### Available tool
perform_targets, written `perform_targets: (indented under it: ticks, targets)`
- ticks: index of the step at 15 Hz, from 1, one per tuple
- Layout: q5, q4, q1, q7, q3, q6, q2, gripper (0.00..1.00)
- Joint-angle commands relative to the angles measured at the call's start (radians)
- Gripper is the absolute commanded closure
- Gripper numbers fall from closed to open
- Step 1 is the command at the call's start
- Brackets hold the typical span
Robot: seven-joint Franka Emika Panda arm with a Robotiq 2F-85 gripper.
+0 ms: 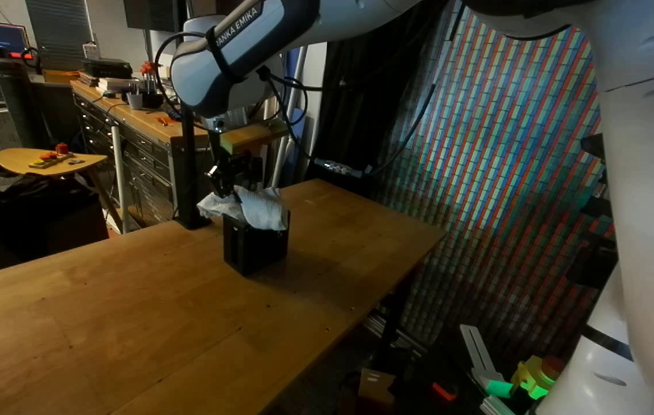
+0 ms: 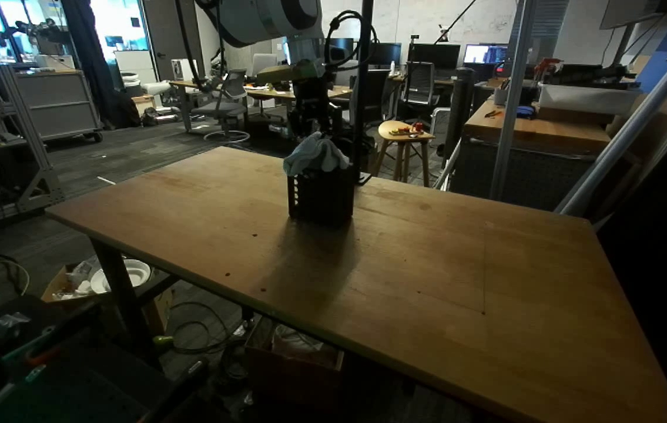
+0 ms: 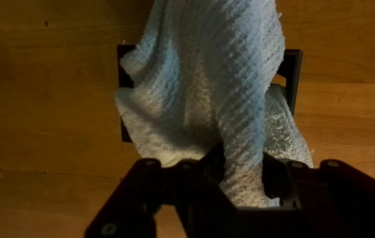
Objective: Put the towel deep inside the black object
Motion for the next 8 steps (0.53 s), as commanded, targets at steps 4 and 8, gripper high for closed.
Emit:
perform_targets:
  ticks: [4, 8]
  targets:
    - [-0.002, -0.109, 0.021, -0.006, -0.004, 0.015, -0.067, 0.96]
    - [-0.001, -0.147, 0.015, -0.023, -0.003, 0.028, -0.072, 0.96]
